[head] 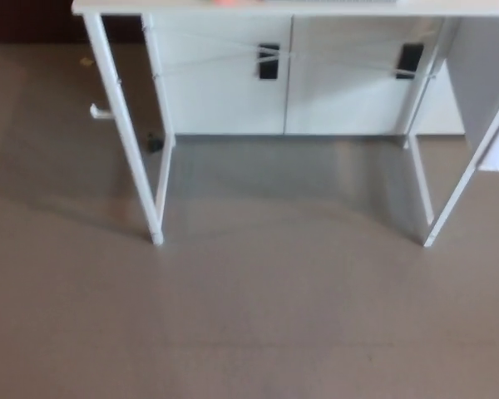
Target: The robot walk towards a table in front and uses its left hand to pickup a tennis ball on the left side and put it in a container on the right hand side
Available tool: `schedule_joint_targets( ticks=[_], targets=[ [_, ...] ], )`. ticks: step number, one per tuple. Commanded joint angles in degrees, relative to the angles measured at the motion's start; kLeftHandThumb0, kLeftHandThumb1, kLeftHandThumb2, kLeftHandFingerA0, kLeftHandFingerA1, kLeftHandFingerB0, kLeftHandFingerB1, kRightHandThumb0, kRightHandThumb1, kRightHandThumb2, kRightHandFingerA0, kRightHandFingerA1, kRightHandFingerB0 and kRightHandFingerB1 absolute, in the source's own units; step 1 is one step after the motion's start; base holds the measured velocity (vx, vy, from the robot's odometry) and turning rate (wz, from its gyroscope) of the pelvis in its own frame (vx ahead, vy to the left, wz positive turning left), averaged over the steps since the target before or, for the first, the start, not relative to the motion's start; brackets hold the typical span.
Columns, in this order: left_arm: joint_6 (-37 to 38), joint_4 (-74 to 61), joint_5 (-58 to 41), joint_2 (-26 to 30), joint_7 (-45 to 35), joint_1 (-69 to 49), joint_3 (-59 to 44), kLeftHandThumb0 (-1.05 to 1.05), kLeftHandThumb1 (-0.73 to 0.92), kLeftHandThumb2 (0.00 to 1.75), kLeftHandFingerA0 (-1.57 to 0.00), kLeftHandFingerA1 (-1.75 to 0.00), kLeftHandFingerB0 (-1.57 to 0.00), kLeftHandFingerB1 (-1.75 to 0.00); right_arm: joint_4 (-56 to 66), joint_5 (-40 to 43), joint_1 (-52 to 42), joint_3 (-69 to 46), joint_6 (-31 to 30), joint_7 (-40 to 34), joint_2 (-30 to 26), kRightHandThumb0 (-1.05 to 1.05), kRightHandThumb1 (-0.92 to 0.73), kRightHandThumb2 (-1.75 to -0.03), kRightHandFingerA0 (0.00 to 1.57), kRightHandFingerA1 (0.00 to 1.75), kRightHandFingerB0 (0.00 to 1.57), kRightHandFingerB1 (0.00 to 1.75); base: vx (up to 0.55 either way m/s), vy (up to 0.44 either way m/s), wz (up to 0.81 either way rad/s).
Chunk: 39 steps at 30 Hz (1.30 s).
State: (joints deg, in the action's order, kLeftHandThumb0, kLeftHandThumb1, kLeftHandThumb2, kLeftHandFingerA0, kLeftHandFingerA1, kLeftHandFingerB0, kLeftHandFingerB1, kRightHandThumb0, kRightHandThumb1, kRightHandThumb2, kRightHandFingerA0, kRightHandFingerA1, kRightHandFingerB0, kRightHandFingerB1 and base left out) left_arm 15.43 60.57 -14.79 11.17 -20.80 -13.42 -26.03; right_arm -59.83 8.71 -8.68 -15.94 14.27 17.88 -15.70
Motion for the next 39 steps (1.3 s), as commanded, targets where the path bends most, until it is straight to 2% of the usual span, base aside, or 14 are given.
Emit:
schedule_joint_targets(
  ticks=[1,2,3,5,7,15,20,21,28,29,33,34,38,39],
  targets=[
    [2.13,0.54,-0.15,0.85,-0.16,-0.1,0.31,-0.06,0.4,0.89,-0.27,-0.61,-0.16,-0.52,2.24,0.13,-1.23,0.13,0.79,0.34,-0.13,-0.39,-0.58,-0.57,0.46,0.49,0.27,0.35,0.58,0.275,-0.46],
    [2.16,0.65,-0.17,0.89,-0.36,-0.24,0.39,-0.1,0.58,0.57,-0.31,-0.56,-0.27,-0.37,2.37,-0.13,-1.48,0.36,1.04,0.42,-0.25,-0.41,-0.58,-0.57,0.45,0.48,0.27,0.35,0.56,0.237,-0.57],
    [2.41,0.83,-0.09,0.87,-0.19,-0.45,0.48,-0.06,0.4,0.88,-0.26,-0.6,-0.19,-0.53,1.86,-0.11,-1.32,0.3,0.67,0.31,-0.31,-0.43,-0.56,-0.56,0.41,0.45,0.28,0.34,0.56,0.235,-0.05],
    [2.81,1.32,0.04,0.87,0.22,-0.67,0.54,-0.1,0.56,0.56,-0.31,-0.54,-0.29,-0.37,0.67,-0.32,-0.96,0.35,0.4,-0.04,-0.53,-0.44,-0.57,-0.56,0.45,0.46,0.29,0.34,0.36,0.186,0.06],
    [3.26,2.02,0.08,0.95,0.14,-0.73,0.61,-0.06,0.38,0.87,-0.25,-0.6,-0.19,-0.53,0.31,-0.92,-1.17,0.75,0.98,-0.2,-0.85,-0.45,-0.57,-0.56,0.46,0.46,0.29,0.34,0.31,0.136,0.08],
    [3.19,1.95,-0.3,1.05,-0.44,-1.28,0.67,-0.06,0.39,0.87,-0.26,-0.6,-0.19,-0.53,1.25,-0.17,-2.28,0.58,0.94,0.86,-0.72,-0.45,-0.56,-0.57,0.41,0.46,0.29,0.35,0.31,-0.023,0.13],
    [2.67,1.34,-0.47,1.02,-0.43,-1.5,0.73,-0.07,0.37,0.86,-0.27,-0.61,-0.18,-0.52,0.71,-0.3,-2.12,0.54,1.39,0.52,-0.59,-0.44,-0.56,-0.56,0.45,0.48,0.3,0.35,0.58,0.029,0.3],
    [2.62,1.31,-0.48,1.01,-0.31,-1.48,0.73,-0.08,0.54,0.55,-0.33,-0.57,-0.31,-0.37,0.32,-0.64,-1.98,0.74,1.38,0.08,-0.67,-0.46,-0.55,-0.56,0.48,0.47,0.32,0.34,0.25,-0.109,0.1],
    [2.62,1.83,-0.34,1.24,-0.18,-1.3,0.82,-0.08,0.55,0.55,-0.33,-0.55,-0.3,-0.36,1.58,-0.38,-2.71,0.88,1.57,0.51,-0.47,-0.41,-0.57,-0.56,0.46,0.48,0.29,0.35,0.25,-0.011,-0.11],
    [2.8,2.07,-0.27,1.27,0.07,-1.12,0.81,-0.06,0.37,0.86,-0.28,-0.61,-0.2,-0.53,2.02,-0.09,-2.77,0.81,1.14,1.07,-0.49,-0.42,-0.57,-0.56,0.46,0.48,0.28,0.35,0.32,0.123,-0.23],
    [3.1,1.63,-0.25,1.03,0.28,-1.08,0.92,-0.1,0.54,0.56,-0.34,-0.55,-0.32,-0.38,2.26,-0.12,-2.54,0.73,1.05,0.96,-0.5,-0.43,-0.57,-0.56,0.45,0.47,0.29,0.35,0.43,0.111,-0.18],
    [3.15,1.7,-0.28,1.12,0.09,-0.95,0.92,-0.07,0.36,0.86,-0.28,-0.61,-0.2,-0.53,2.27,-0.53,-2.33,0.98,1.03,0.5,-0.55,-0.43,-0.57,-0.56,0.43,0.44,0.29,0.34,0.48,0.065,-0.12],
    [3.95,2.72,0.24,1.54,0.01,-0.31,1.22,-0.07,0.37,0.86,-0.29,-0.61,-0.2,-0.53,0.73,-1.1,-1.1,1.27,1.08,-0.3,-0.79,-0.43,-0.57,-0.56,0.45,0.46,0.29,0.34,0.24,0.092,0.07],
    [3.76,3.17,-0.12,1.47,-0.08,0.08,0.97,-0.12,0.55,0.57,-0.34,-0.56,-0.3,-0.39,-1.4,-1.29,-0.03,1.28,1.54,-0.46,-1.06,-0.44,-0.56,-0.56,0.45,0.46,0.3,0.34,0.17,0.035,0.08]
  ],
)
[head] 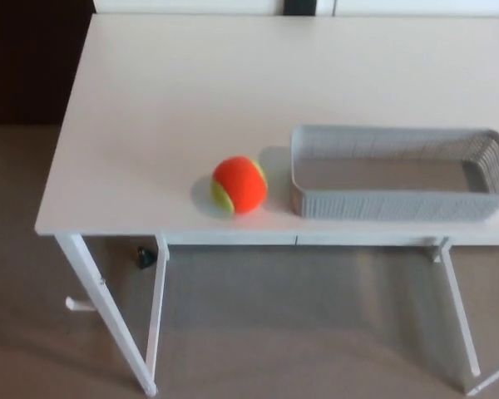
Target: The robot walk towards a table in front and uses its left hand to pickup a tennis ball on the left side and put it in a container on the right hand side
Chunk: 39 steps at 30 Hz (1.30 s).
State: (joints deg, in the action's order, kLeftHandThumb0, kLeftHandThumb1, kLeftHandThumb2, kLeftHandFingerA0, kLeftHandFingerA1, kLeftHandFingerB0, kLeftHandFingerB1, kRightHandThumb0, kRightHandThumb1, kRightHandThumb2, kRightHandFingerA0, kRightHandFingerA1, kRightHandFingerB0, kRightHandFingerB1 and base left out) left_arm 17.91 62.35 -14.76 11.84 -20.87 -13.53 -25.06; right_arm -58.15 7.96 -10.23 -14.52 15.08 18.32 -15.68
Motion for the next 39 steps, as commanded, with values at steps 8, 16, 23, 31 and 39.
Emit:
schedule_joint_targets(
  ticks=[8,16,23,31,39],
  targets=[
    [2.36,0.49,0.23,0.64,0.25,-0.53,0.51,-0.07,0.39,0.87,-0.25,-0.6,-0.2,-0.54,-2.48,-1.04,1.26,0.31,0.51,-1.54,-1.04,-0.42,-0.58,-0.57,0.48,0.47,0.29,0.34,0.12,-0.134,0.05],
    [1.7,0.07,-0.1,0.67,0.16,-0.5,0.63,-0.06,0.38,0.86,-0.26,-0.6,-0.19,-0.53,-2.24,-1.47,1.17,0.84,0.86,-1.49,-1.27,-0.42,-0.59,-0.57,0.46,0.46,0.28,0.34,0.07,-0.115,0.01],
    [1.64,0.07,-0.63,0.59,-0.29,-0.21,0.35,-0.06,0.38,0.87,-0.27,-0.61,-0.19,-0.53,-1.42,-1.29,1.33,0.8,0.19,-2.27,-1.02,-0.42,-0.58,-0.56,0.48,0.45,0.29,0.34,0.03,0.097,0.01],
    [1.45,-0.51,-0.62,0.62,-0.3,-0.53,0.45,-0.06,0.39,0.87,-0.25,-0.61,-0.2,-0.53,-1.1,-1.12,1.04,0.67,0.35,-1.84,-0.8,-0.43,-0.57,-0.56,0.48,0.46,0.29,0.34,0.09,0.07,0.05],
    [1.52,0.7,-0.48,0.73,0.32,-0.12,0.28,-0.06,0.38,0.87,-0.26,-0.6,-0.2,-0.54,-2.61,-1.13,1.35,0.59,0.93,-1.55,-0.87,-0.44,-0.57,-0.56,0.47,0.46,0.29,0.34,0.04,-0.011,0.03]
  ],
)
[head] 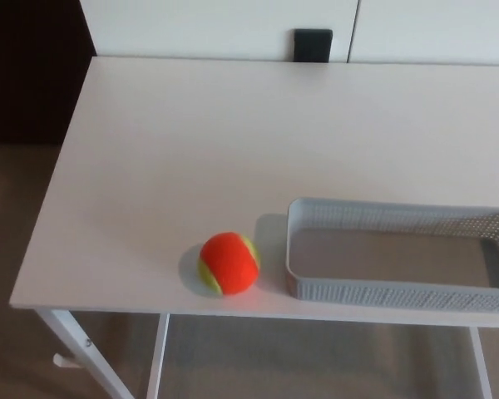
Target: The robot walk towards a table in front and uses its left hand to pickup a tennis ball on the left side and put it in a container on the right hand side
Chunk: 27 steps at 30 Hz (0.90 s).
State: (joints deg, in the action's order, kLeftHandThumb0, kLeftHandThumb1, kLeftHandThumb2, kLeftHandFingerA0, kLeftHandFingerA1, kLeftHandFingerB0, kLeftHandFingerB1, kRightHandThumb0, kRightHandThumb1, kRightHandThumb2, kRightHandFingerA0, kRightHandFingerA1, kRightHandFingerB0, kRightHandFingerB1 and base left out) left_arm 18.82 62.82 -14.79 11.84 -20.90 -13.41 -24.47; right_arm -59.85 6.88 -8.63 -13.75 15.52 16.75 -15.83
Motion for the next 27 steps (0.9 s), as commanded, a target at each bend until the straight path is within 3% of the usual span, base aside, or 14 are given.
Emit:
schedule_joint_targets(
  ticks=[1,9,10,12,13,14,15,17,18,20,22,27],
  targets=[
    [0.47,0.44,-0.52,0.8,0.45,-0.02,-0.39,-0.07,0.37,0.86,-0.27,-0.61,-0.21,-0.54,-1.46,0.14,0.05,-0.35,0.69,0.21,-0.69,-0.43,-0.57,-0.56,0.46,0.45,0.29,0.34,0.0,0.0,0.0],
    [-0.94,-1.03,-2.66,1.06,1.19,0.53,-2.47,-0.08,0.38,0.86,-0.26,-0.6,-0.14,-0.51,-0.49,-0.22,0.39,-0.05,0.08,-0.81,-0.13,-0.43,-0.56,-0.56,0.5,0.47,0.3,0.34,0.0,0.0,0.0],
    [-2.35,-3.9,-5.11,1.09,1.5,-0.13,-4.73,-0.08,0.4,0.87,-0.11,-0.56,-0.05,-0.48,-0.96,-0.32,0.44,-0.05,0.34,-0.77,-0.4,-0.43,-0.57,-0.56,0.49,0.47,0.29,0.34,0.0,0.0,0.0],
    [-4.15,-6.68,-6.83,1.71,2.43,-1.01,-7.46,-0.09,0.41,0.88,-0.09,-0.54,-0.02,-0.46,-1.82,-0.3,0.46,-0.18,0.67,-0.65,-0.71,-0.44,-0.56,-0.56,0.5,0.47,0.29,0.34,0.0,0.0,0.0],
    [-5.27,-6.41,-8.51,4.39,2.39,-0.69,-10.17,-0.11,0.59,0.59,-0.09,-0.49,-0.1,-0.26,-1.5,0.07,0.61,-0.45,-0.04,-0.44,-0.89,-0.41,-0.57,-0.56,0.49,0.47,0.29,0.34,0.0,0.0,0.0],
    [-5.89,-6.46,-9.11,5.47,2.36,-0.58,-11.5,-0.11,0.59,0.59,-0.09,-0.49,-0.1,-0.26,-1.39,0.23,0.69,-0.57,-0.34,-0.35,-0.98,-0.41,-0.57,-0.56,0.49,0.47,0.29,0.34,0.0,0.0,0.0],
    [-6.09,-7.08,-8.88,7.08,3.04,-1.4,-12.85,-0.1,0.4,0.87,-0.08,-0.54,0.0,-0.45,-1.1,0.26,0.35,-0.64,-0.52,-0.19,-1.26,-0.4,-0.57,-0.56,0.48,0.47,0.29,0.34,0.0,0.0,0.0],
    [-3.87,-7.12,-7.51,10.22,5.29,-1.93,-14.59,-0.08,0.4,0.86,-0.13,-0.57,-0.05,-0.47,-1.53,0.36,0.51,-0.77,-0.55,0.12,-1.44,-0.39,-0.56,-0.57,0.46,0.46,0.28,0.34,0.0,0.0,0.0],
    [-3.12,-9.63,-8.05,13.23,5.55,-2.66,-16.84,-0.12,0.59,0.57,-0.11,-0.42,-0.14,-0.29,-1.96,-0.14,0.79,-0.47,0.15,0.07,-1.74,-0.41,-0.56,-0.56,0.46,0.47,0.28,0.34,0.0,0.0,0.0],
    [-2.96,-10.88,-8.16,14.47,5.67,-3.0,-17.96,-0.12,0.59,0.57,-0.11,-0.42,-0.14,-0.29,-2.19,-0.35,0.93,-0.34,0.48,0.06,-1.87,-0.41,-0.56,-0.56,0.46,0.47,0.28,0.34,0.0,0.0,0.0],
    [-9.42,-32.73,-13.77,14.15,6.81,-5.74,-22.19,-0.16,0.53,0.56,-0.19,-0.43,-0.21,-0.28,-1.96,-0.4,1.99,-0.19,-0.71,-0.47,-1.88,-0.4,-0.55,-0.56,0.47,0.47,0.28,0.35,0.0,0.0,0.0],
    [-17.83,-68.29,-21.9,12.52,8.99,-9.52,-20.38,-0.13,0.5,0.55,-0.2,-0.42,-0.26,-0.3,-2.29,-1.27,2.26,0.52,-0.74,-1.67,-1.56,-0.38,-0.57,-0.56,0.49,0.47,0.29,0.34,0.0,0.0,0.0]
  ],
)
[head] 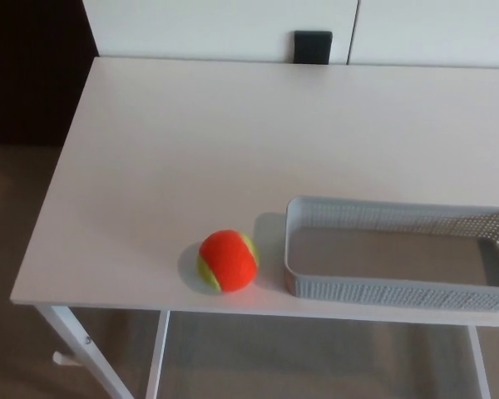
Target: The robot walk towards a table in front and uses its left hand to pickup a tennis ball on the left side and put it in a container on the right hand side
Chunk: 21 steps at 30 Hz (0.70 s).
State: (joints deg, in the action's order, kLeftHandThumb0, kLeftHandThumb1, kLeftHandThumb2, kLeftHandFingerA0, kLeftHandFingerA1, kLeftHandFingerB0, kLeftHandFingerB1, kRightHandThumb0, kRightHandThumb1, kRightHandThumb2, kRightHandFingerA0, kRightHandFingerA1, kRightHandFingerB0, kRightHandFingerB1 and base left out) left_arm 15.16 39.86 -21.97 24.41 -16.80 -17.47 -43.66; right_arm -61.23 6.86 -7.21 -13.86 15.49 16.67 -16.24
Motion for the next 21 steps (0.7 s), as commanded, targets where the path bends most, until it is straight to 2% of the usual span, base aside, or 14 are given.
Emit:
schedule_joint_targets(
  ticks=[1,3,6,7,12,13,19,21],
  targets=[
    [-14.46,-45.65,-14.71,-0.15,4.98,-5.51,-1.28,-0.13,0.5,0.55,-0.2,-0.42,-0.26,-0.3,-0.92,-1.24,0.83,0.63,-0.71,-1.6,-1.16,-0.38,-0.57,-0.56,0.49,0.47,0.29,0.34,0.0,0.0,0.0],
    [-11.86,-59.35,-8.09,2.9,2.61,-4.26,6.49,-0.35,0.46,0.55,-0.24,-0.4,-0.21,-0.3,-2.45,-0.97,1.35,0.32,-0.74,-1.58,-1.08,-0.4,-0.56,-0.56,0.5,0.48,0.29,0.34,0.0,0.0,0.0],
    [-13.11,-67.55,-0.84,5.62,2.03,-0.63,13.55,-0.37,0.42,0.61,-0.18,-0.43,-0.18,-0.36,-2.54,-0.83,1.23,0.24,-0.86,-1.6,-0.85,-0.4,-0.56,-0.56,0.5,0.47,0.29,0.34,0.0,0.0,0.0],
    [-12.55,-68.08,3.2,5.95,0.82,3.21,18.21,-0.21,0.31,0.86,-0.12,-0.54,-0.1,-0.52,-2.18,-0.86,0.83,0.36,-0.47,-1.32,-0.7,-0.39,-0.56,-0.56,0.48,0.47,0.29,0.34,0.0,0.0,0.0],
    [-13.39,-69.16,15.06,4.61,-0.75,12.71,30.13,-0.21,0.23,0.83,-0.15,-0.55,-0.14,-0.53,-1.72,-0.95,0.71,0.61,-0.29,-0.86,-0.68,-0.4,-0.58,-0.57,0.49,0.47,0.28,0.34,0.0,0.0,0.0],
    [-14.12,-69.13,16.09,4.6,-1.18,14.24,31.84,-0.35,0.39,0.52,-0.29,-0.36,-0.3,-0.31,-1.77,-1.11,0.93,0.74,-0.35,-0.95,-0.77,-0.41,-0.57,-0.57,0.49,0.46,0.28,0.34,0.0,0.0,0.0],
    [-16.25,-67.47,21.66,4.11,-3.11,22.1,40.22,-0.42,0.38,0.52,-0.3,-0.36,-0.29,-0.3,-1.0,-0.14,1.47,0.02,-1.91,-1.29,-0.47,-0.38,-0.54,-0.56,0.5,0.46,0.3,0.34,0.0,0.0,0.0],
    [-19.6,-67.18,24.96,4.46,-3.93,25.46,44.01,-0.41,0.37,0.52,-0.31,-0.38,-0.29,-0.3,-0.46,-0.45,1.28,0.31,-1.11,-1.21,-0.45,-0.38,-0.55,-0.56,0.51,0.48,0.3,0.35,0.0,0.0,0.0]
  ],
)
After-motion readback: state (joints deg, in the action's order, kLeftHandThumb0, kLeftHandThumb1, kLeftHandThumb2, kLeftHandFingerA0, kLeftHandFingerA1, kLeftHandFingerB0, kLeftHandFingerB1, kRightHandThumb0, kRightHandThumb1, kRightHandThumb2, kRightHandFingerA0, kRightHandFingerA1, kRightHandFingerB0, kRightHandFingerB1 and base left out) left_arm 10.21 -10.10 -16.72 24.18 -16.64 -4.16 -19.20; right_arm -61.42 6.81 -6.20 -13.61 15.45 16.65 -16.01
